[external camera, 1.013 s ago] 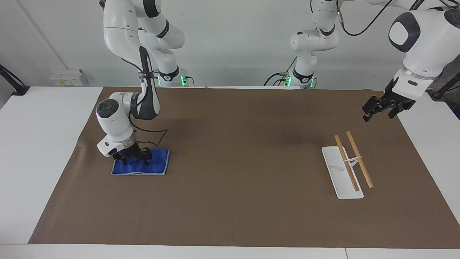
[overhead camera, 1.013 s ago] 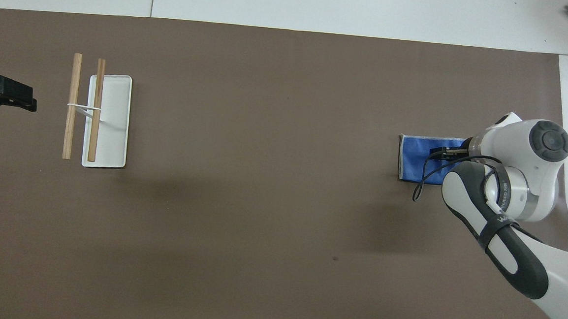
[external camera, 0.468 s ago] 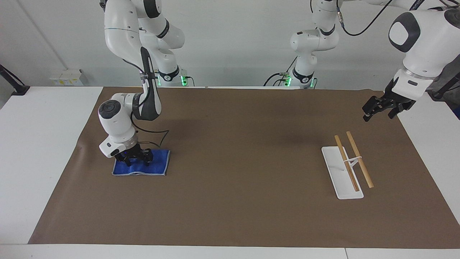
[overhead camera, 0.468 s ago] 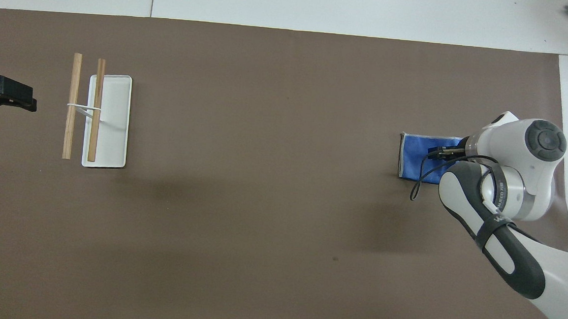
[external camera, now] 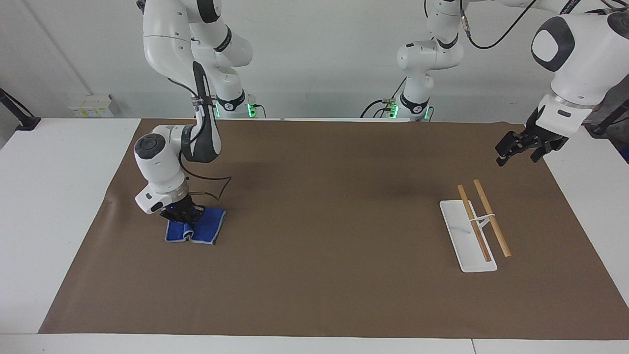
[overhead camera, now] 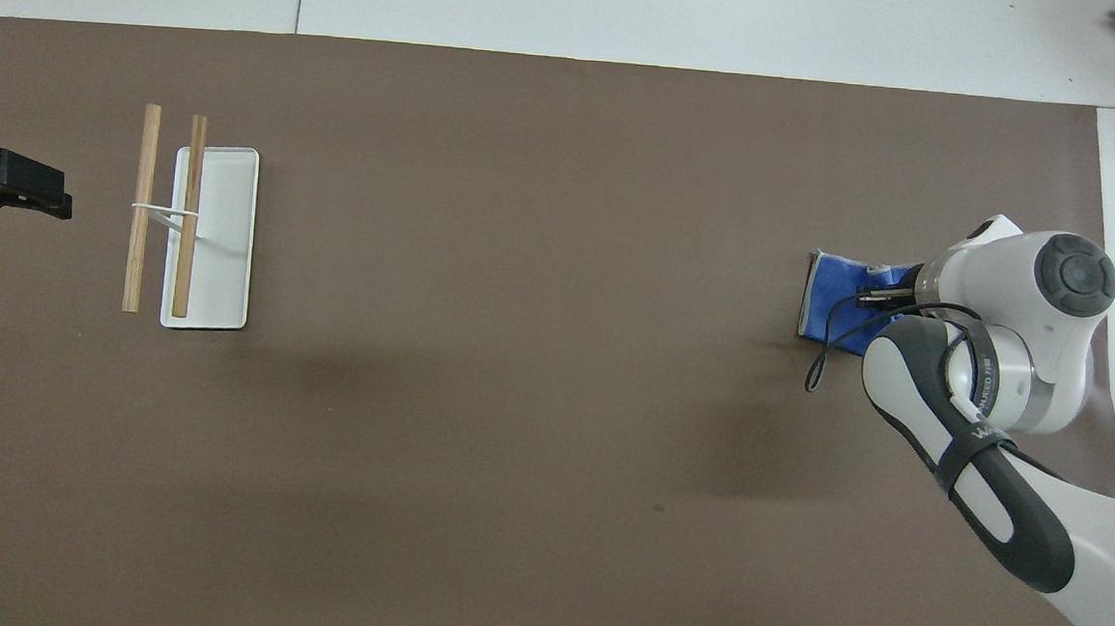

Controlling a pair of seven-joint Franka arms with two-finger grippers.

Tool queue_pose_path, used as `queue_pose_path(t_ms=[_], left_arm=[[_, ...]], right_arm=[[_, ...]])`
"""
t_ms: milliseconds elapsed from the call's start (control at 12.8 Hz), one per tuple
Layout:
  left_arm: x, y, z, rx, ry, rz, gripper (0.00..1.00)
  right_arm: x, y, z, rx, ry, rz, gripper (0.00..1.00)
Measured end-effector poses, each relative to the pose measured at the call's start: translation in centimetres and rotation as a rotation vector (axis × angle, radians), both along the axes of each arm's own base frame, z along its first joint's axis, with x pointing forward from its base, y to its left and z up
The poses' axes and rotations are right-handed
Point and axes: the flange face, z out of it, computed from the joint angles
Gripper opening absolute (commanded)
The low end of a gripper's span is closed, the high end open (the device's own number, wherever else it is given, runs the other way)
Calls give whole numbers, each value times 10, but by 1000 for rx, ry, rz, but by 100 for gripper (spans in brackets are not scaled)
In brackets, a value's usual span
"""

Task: Right arm passes towel to left arm to hang
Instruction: 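Close the right gripper on the towel edge and lift it, then carry the towel toward center while the left gripper reaches toward it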

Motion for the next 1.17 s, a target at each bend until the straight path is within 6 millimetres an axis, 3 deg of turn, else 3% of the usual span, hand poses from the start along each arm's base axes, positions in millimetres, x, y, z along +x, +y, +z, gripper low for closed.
queue_pose_path(t_ms=[234,468,857,1169], left_arm=[[0,0,0,0,0,0,100],[0,0,0,0,0,0,100],[0,0,0,0,0,0,100],[0,0,0,0,0,0,100]], right_arm=[[1,2,2,2,4,-5,2],[4,26,26,11,15,-38,2],[8,86,106,94,9,-87,3],[6,113,177,258,-24,-140,3]])
